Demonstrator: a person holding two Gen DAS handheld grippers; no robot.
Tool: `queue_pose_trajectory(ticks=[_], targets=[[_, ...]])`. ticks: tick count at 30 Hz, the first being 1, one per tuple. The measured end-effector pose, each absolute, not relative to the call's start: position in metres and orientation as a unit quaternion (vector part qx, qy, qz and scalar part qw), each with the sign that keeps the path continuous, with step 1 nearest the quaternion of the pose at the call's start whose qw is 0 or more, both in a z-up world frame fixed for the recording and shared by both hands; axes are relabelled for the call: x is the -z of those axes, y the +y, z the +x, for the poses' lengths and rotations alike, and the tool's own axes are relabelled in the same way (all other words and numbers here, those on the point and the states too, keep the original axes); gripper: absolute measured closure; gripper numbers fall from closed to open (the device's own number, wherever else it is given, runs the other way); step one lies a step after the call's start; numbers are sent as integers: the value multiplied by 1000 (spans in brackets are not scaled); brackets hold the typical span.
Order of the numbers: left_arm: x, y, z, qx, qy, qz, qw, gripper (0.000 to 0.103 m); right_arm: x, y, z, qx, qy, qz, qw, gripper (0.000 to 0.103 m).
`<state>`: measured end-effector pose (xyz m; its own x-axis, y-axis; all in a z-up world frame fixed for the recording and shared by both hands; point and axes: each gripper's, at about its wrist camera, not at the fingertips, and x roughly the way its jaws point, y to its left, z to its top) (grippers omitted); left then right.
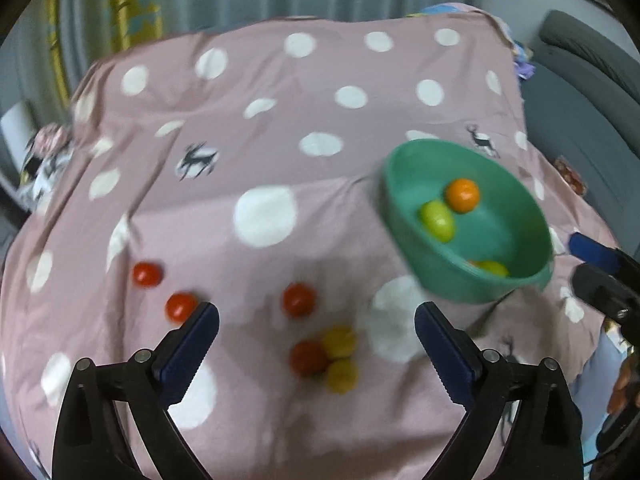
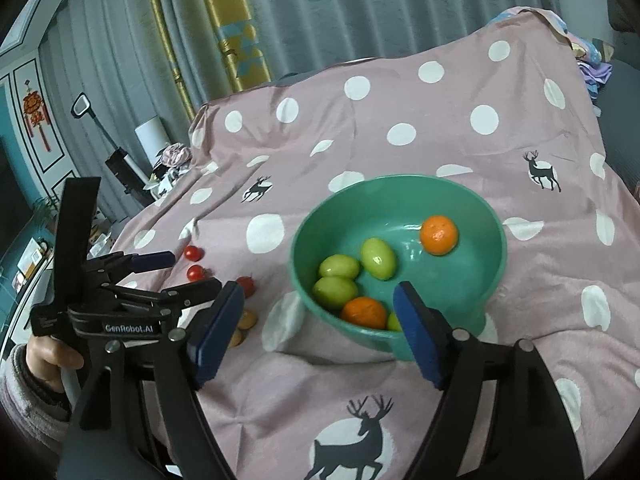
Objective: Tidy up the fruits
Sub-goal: 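Withdraw both open grippers from the bowl, then grasp a small yellow fruit with the left gripper while the right gripper grasps a tan one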
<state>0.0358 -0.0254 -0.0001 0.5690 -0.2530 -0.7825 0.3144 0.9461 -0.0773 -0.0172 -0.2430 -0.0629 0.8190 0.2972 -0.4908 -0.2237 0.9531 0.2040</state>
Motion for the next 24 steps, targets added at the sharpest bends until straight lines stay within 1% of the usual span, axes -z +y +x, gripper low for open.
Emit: queue_pose_trajectory(ticks=[9, 24], targets=[[31, 37, 13, 97, 476, 3, 874, 4, 74, -228, -23, -163, 288, 65, 941, 25], [48, 55, -5, 117, 488, -3, 865, 4, 93, -177, -17, -235, 335, 28, 912, 26]])
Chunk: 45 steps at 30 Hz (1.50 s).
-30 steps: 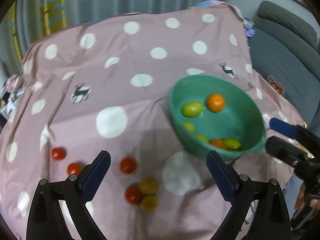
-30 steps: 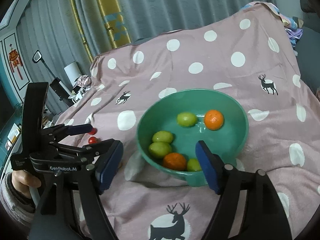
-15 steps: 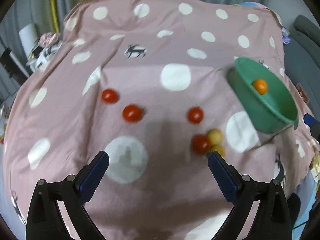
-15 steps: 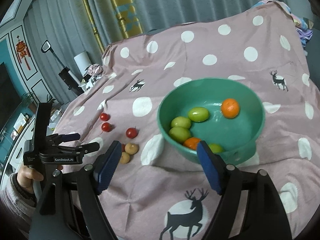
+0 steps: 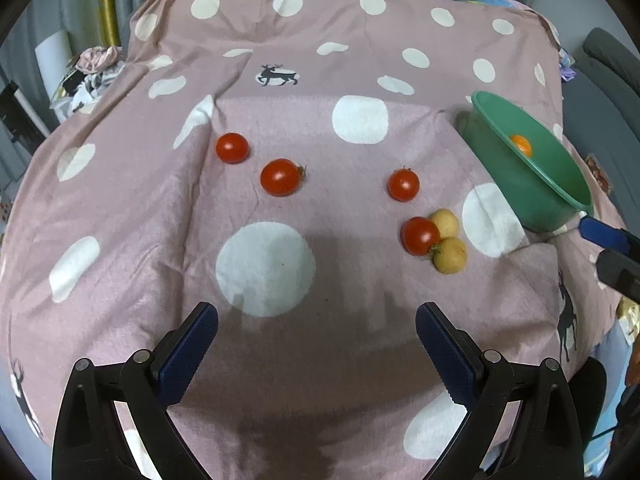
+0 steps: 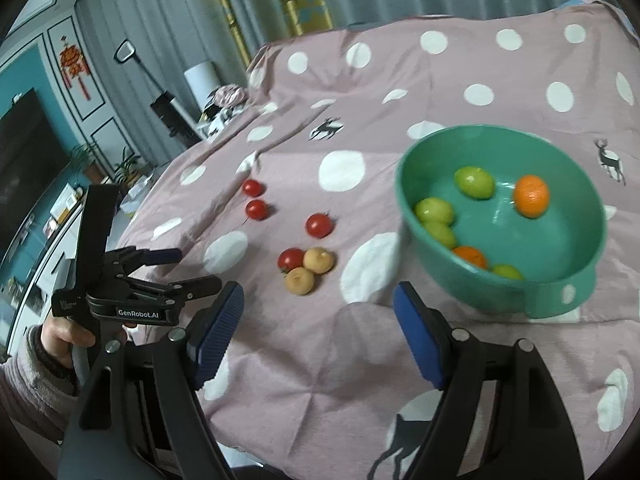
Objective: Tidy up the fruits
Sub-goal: 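Grasp a small yellow fruit with the left gripper while the right gripper grasps a tan one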
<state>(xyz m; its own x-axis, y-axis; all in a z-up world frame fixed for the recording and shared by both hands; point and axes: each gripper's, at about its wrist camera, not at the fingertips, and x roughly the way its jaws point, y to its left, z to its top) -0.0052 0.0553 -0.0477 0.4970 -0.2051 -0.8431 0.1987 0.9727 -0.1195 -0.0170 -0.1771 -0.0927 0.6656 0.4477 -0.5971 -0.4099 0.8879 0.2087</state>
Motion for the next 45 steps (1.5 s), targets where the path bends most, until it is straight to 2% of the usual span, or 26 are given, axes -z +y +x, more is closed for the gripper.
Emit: queue_pose_trajectory(ticks=[4, 12, 15, 18, 20, 29, 33, 39, 41, 45], targets=[[48, 53, -7, 136, 484, -10, 865, 4, 96, -168, -12, -250, 346, 28, 904, 27], [47, 40, -8, 174, 481, -26, 859, 4, 104, -162, -5, -264, 360, 39, 894, 42], [46, 30, -8, 193, 478, -24, 856, 5, 106, -166, 0, -276, 364, 67, 887, 45], [47, 17, -5, 217, 480, -23, 849, 10, 108, -169, 3, -280, 365, 86, 884, 45], [47, 8, -3, 227, 481, -19, 847, 19, 109, -170, 4, -280, 365, 92, 883, 45], [58, -17, 16, 261, 501, -28, 825, 43, 110, -182, 7, -280, 364, 110, 882, 45], [63, -21, 22, 267, 507, -31, 819, 50, 111, -183, 10, -282, 366, 112, 880, 45], [66, -24, 29, 262, 508, -29, 820, 50, 114, -183, 13, -284, 369, 114, 878, 44], [66, -24, 32, 257, 505, -31, 823, 59, 114, -183, 12, -282, 369, 113, 878, 44], [69, -19, 41, 249, 503, -38, 827, 65, 115, -182, 14, -284, 370, 112, 878, 44]])
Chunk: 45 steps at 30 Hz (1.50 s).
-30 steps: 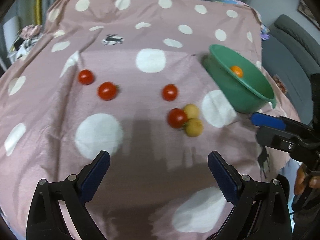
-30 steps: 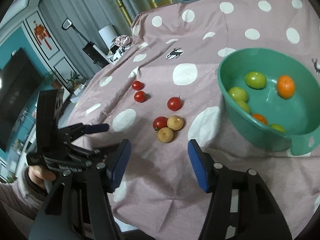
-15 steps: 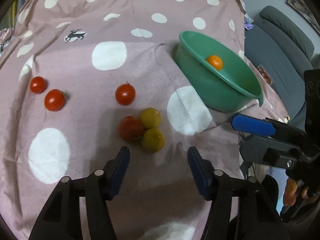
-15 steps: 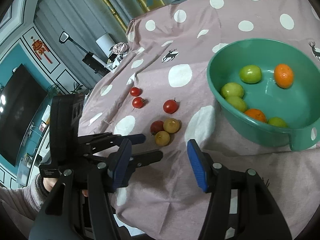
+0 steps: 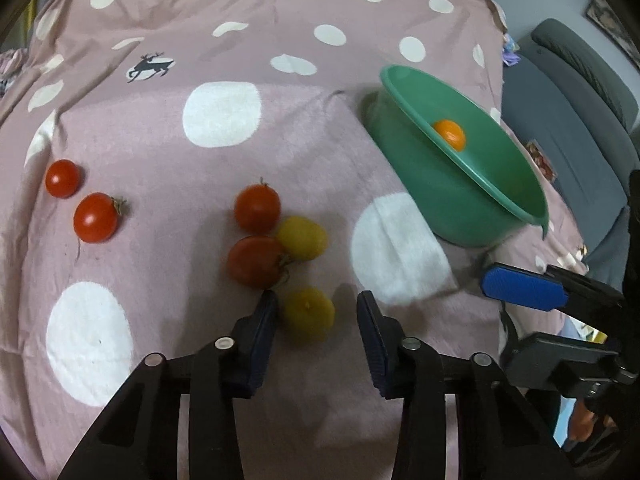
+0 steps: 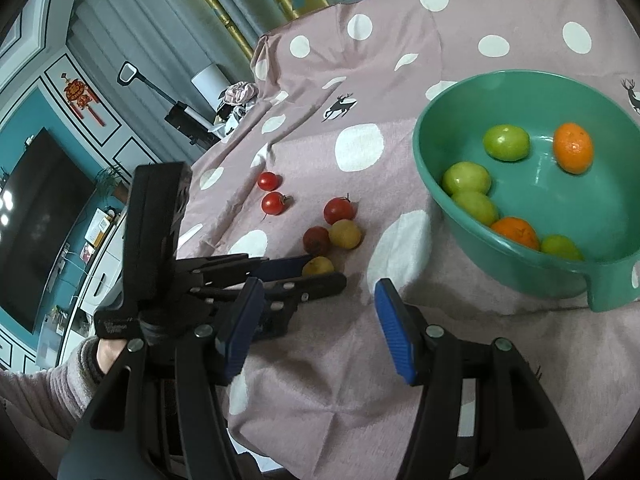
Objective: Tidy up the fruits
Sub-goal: 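Grasp a small yellow fruit with the left gripper while the right gripper grasps a tan one, then carry both small fruits into the teal bowl and open both grippers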
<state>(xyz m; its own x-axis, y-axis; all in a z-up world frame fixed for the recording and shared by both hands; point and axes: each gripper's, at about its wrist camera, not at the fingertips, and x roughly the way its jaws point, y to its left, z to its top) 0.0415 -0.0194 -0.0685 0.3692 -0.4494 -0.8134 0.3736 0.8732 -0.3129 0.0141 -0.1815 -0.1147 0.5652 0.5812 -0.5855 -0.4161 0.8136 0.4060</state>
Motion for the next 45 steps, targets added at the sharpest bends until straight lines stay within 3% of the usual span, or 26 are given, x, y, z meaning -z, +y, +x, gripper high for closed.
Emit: queue_pose_trajectory(ticks=[2, 3, 15, 20, 23, 34, 42, 45], targets=[[69, -18, 43, 248, 503, -35, 827, 76, 114, -182, 15, -284, 370, 113, 877, 44], [70, -18, 43, 249, 503, -34, 827, 76, 114, -181, 16, -284, 370, 113, 877, 44], [63, 22, 35, 220, 489, -42, 843, 76, 111, -161, 28, -287, 378, 78, 877, 45], [54, 48, 29, 204, 478, -62, 852, 76, 111, -145, 47, -278, 381, 28, 881, 50], [50, 60, 28, 199, 471, -74, 856, 76, 117, -134, 61, -261, 394, -18, 881, 59], [48, 63, 29, 220, 463, -87, 854, 76, 131, -114, 90, -223, 418, -112, 873, 66], [52, 66, 33, 218, 467, -94, 852, 76, 134, -104, 105, -236, 429, -121, 863, 67], [52, 68, 33, 217, 467, -94, 852, 76, 137, -101, 112, -238, 435, -118, 860, 71]])
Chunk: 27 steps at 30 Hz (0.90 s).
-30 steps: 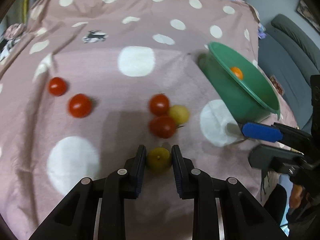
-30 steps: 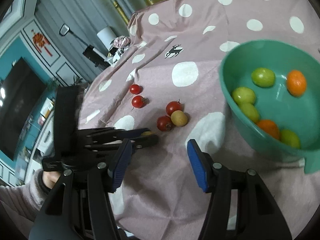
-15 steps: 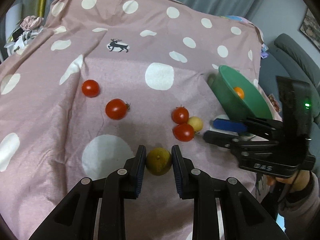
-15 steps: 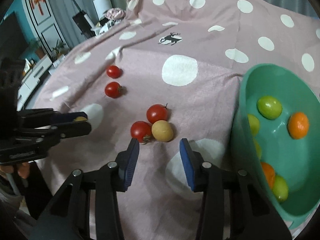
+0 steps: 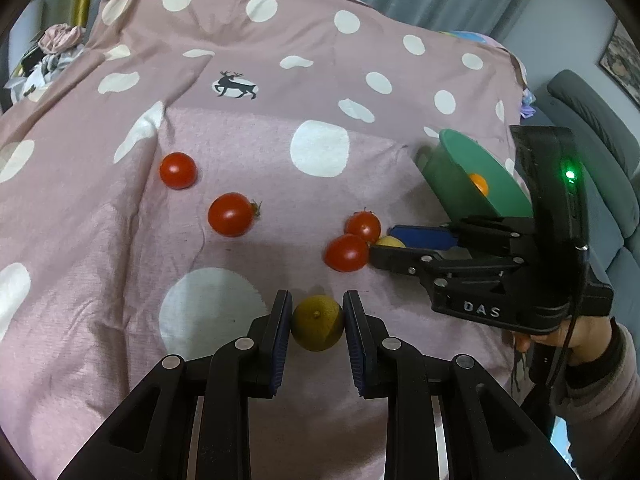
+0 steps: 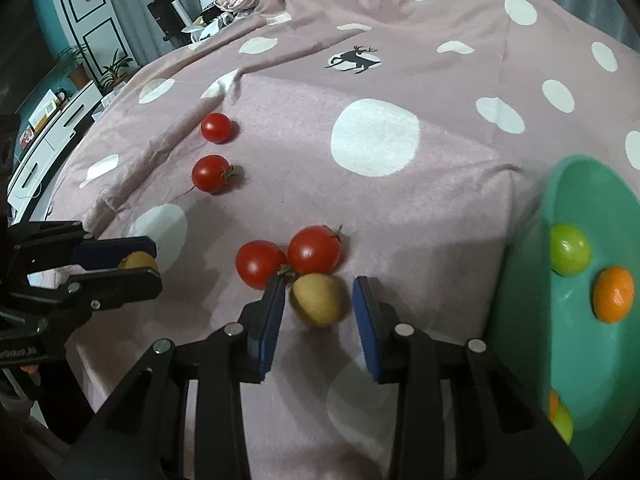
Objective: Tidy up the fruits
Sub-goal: 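Carry both small fruits into the teal bowl and open both grippers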
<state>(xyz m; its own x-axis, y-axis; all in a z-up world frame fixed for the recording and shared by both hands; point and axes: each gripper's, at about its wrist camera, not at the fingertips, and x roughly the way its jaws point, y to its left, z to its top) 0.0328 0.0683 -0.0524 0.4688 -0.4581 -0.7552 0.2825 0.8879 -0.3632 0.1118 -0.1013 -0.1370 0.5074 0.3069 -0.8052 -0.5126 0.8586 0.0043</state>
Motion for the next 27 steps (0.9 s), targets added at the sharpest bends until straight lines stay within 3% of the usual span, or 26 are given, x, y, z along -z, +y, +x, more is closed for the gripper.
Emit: queue_pose_trajectory(ticks=[3, 27], targets=[[53, 68, 33, 217, 467, -94, 852, 76, 141, -99, 115, -242, 444, -111, 855, 76], [33, 45, 20, 220, 457, -55, 860, 76, 107, -139, 37, -282, 378, 4, 882, 76]])
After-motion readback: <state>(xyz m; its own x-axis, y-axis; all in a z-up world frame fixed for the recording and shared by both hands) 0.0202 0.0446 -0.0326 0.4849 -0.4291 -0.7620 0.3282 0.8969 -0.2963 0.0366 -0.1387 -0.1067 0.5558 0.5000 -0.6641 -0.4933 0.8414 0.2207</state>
